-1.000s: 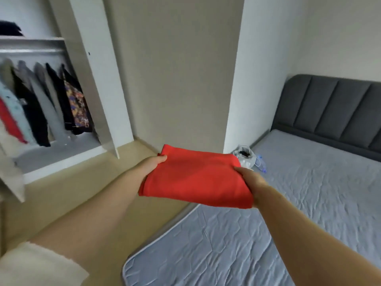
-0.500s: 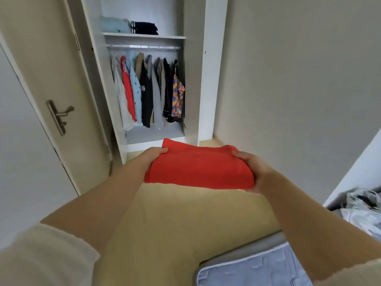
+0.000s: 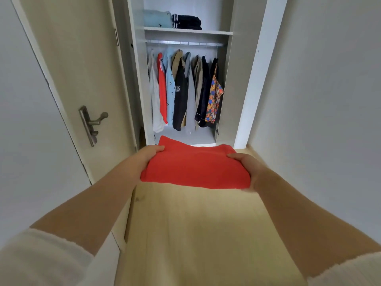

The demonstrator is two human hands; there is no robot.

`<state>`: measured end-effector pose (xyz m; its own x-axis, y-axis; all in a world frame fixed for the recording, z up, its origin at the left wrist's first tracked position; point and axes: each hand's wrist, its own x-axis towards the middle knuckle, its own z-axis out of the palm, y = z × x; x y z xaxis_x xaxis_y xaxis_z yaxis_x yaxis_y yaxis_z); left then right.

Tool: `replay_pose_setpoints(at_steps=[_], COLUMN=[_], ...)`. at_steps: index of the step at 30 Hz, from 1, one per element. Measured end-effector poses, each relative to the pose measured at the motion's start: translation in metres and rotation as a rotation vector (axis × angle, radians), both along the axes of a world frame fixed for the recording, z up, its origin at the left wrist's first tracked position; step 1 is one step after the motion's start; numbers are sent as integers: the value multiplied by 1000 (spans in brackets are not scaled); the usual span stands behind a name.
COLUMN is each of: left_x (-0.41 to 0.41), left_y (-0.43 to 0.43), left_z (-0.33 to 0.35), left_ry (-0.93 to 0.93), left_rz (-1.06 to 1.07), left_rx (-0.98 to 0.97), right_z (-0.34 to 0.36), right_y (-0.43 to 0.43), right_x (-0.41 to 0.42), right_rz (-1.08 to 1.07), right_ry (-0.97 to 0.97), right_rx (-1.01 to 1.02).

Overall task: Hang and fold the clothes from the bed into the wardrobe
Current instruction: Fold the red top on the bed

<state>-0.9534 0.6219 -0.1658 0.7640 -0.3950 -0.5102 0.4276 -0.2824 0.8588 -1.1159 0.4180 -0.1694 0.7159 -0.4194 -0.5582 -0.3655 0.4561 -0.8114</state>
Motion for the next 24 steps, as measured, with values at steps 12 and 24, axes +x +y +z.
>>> replay_pose_setpoints(at_steps=[12, 24], left_x=[224, 417], left_y=[-137, -209], left_z=[35, 75], left_ry=[-41, -105], left_rz=[47, -8], left_rx=[-27, -23], right_z=[30, 58], right_y=[-146, -227], right_x=[240, 433], right_rz=[60, 177], right_ry=[-96, -266], right_rx=[-48, 64])
